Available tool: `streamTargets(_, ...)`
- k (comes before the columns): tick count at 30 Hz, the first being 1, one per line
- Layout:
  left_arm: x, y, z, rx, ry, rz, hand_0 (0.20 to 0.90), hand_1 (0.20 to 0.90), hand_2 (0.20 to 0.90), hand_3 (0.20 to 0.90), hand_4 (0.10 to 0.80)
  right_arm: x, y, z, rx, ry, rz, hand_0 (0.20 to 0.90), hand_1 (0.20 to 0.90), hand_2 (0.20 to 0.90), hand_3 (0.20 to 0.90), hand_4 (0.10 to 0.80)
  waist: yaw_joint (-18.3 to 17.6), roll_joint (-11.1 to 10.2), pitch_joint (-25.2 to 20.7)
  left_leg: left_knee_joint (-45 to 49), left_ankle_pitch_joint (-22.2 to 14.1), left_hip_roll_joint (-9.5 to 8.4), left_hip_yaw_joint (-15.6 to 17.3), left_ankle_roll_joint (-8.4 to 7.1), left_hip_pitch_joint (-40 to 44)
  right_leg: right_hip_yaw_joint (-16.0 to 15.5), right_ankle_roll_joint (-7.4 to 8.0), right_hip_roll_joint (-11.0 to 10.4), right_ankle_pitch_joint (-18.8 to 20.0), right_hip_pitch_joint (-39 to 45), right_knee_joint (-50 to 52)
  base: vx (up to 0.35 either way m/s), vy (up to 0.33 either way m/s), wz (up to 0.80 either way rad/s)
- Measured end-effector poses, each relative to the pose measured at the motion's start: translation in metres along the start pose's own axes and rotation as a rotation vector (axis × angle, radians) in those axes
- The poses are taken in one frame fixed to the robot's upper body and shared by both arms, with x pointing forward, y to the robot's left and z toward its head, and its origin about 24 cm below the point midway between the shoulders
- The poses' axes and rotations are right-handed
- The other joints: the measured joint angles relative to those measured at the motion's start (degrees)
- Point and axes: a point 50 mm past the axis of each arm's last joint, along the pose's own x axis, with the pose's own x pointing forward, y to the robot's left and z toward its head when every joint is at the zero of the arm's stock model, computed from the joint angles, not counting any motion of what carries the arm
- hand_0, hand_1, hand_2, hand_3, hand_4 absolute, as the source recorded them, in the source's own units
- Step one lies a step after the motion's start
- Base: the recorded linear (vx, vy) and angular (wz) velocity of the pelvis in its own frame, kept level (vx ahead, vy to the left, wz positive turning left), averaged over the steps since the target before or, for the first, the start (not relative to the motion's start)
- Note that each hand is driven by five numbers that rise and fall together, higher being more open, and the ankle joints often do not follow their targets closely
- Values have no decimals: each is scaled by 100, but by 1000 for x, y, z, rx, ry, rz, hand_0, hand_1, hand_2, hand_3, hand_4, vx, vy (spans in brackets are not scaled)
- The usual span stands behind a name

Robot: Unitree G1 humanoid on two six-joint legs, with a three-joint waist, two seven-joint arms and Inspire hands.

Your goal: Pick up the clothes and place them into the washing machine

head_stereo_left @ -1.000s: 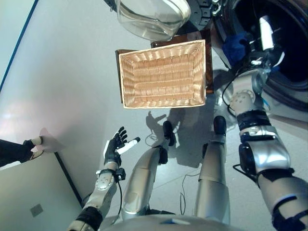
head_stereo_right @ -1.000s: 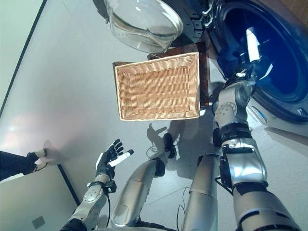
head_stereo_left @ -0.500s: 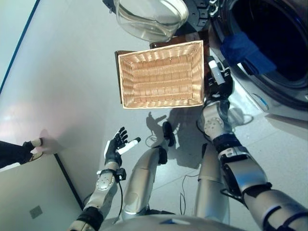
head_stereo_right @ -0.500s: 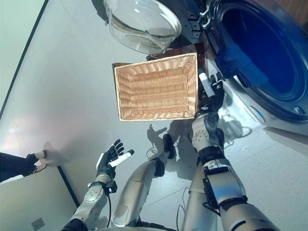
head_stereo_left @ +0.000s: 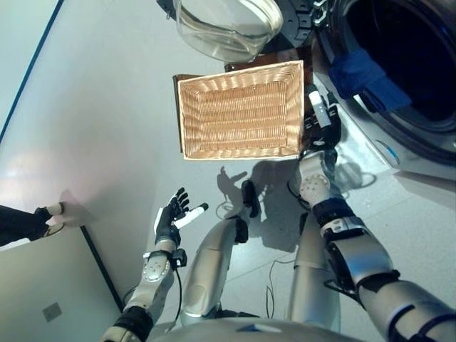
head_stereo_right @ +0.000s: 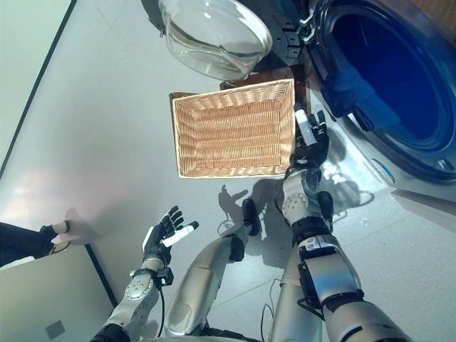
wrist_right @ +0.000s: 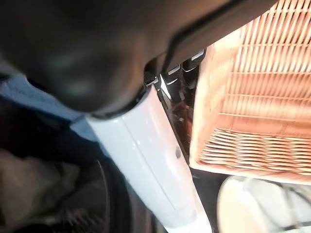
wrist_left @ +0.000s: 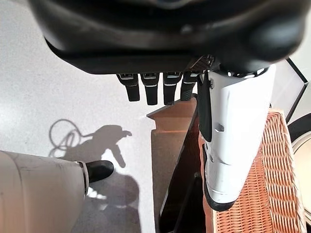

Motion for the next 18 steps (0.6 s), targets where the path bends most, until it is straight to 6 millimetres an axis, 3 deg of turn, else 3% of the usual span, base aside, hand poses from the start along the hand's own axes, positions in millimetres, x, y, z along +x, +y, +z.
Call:
streamTargets(9,0,-1,2,-3,-10,-6,900,900,900,900,800,11,2,23,143,-75,-59,900,900,900,900,800,12,2,-1,-42,34,-6,55,-44,-132,40,-45,21,-48,-253,148,-7,0,0)
streamTargets(18,0,-2,4,-5,-18,-16,900,900,900,900,800,18,-1,42,180,-127,-94,900,900,900,900,800,44,2,-1,-67,44,-7,65,-62,-148,57,-57,39,-83,-308,192,-1,0,0)
